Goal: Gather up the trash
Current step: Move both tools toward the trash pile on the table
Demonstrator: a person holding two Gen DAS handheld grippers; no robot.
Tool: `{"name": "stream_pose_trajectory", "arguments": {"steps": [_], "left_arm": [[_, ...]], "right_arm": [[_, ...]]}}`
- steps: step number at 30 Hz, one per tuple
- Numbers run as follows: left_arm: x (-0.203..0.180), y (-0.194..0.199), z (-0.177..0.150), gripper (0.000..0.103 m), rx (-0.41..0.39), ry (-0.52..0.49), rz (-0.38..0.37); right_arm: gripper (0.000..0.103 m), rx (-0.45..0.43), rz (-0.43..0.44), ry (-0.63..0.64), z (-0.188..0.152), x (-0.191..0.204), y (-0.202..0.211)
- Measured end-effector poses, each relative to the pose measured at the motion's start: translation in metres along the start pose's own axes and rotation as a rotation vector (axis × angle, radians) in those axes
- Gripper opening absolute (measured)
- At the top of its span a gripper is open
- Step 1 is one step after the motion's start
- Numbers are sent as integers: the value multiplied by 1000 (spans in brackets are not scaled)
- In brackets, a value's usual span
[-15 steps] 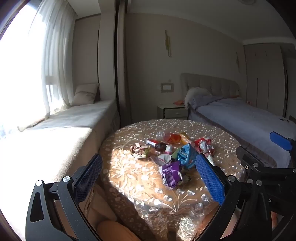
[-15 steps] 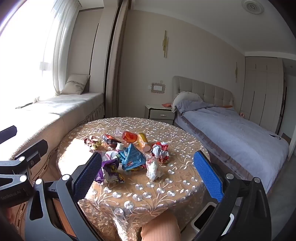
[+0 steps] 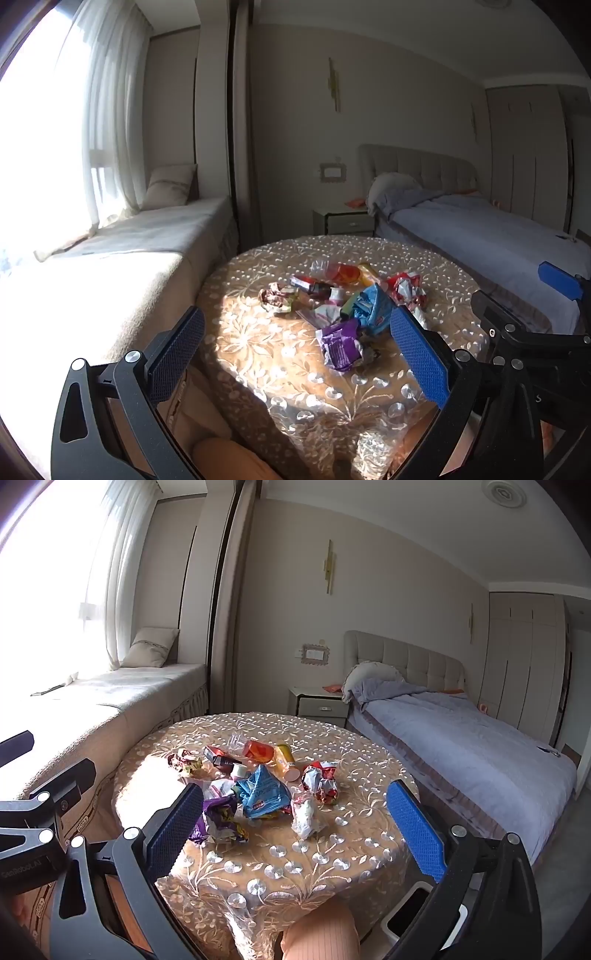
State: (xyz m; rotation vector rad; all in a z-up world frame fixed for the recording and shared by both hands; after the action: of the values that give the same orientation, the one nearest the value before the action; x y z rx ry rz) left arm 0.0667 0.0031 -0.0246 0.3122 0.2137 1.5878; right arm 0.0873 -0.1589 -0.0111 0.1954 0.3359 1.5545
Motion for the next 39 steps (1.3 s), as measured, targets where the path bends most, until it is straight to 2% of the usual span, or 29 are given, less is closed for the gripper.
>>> {"name": "stream_pose_trajectory", "arguments": {"steps": [27, 31, 39], "left_arm": [[-9, -8, -5, 98, 14, 2, -29], [-11, -15, -8, 98, 38, 13, -60], [-21, -45, -27, 98, 104, -19, -64]], "right_arm": [[99, 2, 11, -13, -3, -1, -4], [99, 13, 24, -8, -7, -1, -11], [99, 52, 48, -16, -18, -6, -38]]}}
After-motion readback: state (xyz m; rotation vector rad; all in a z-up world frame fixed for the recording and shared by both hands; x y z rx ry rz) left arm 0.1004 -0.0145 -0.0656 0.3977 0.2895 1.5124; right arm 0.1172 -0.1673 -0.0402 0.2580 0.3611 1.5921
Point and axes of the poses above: each gripper's, at about its wrist camera, not at the fingertips, and y roughly against the way its jaws point, x to its left, z to its top, the point moved 7 cm from there along -y, roughly the way its jaws point, and after that the axes turned 3 degrees about z, right-handed, at the moved point
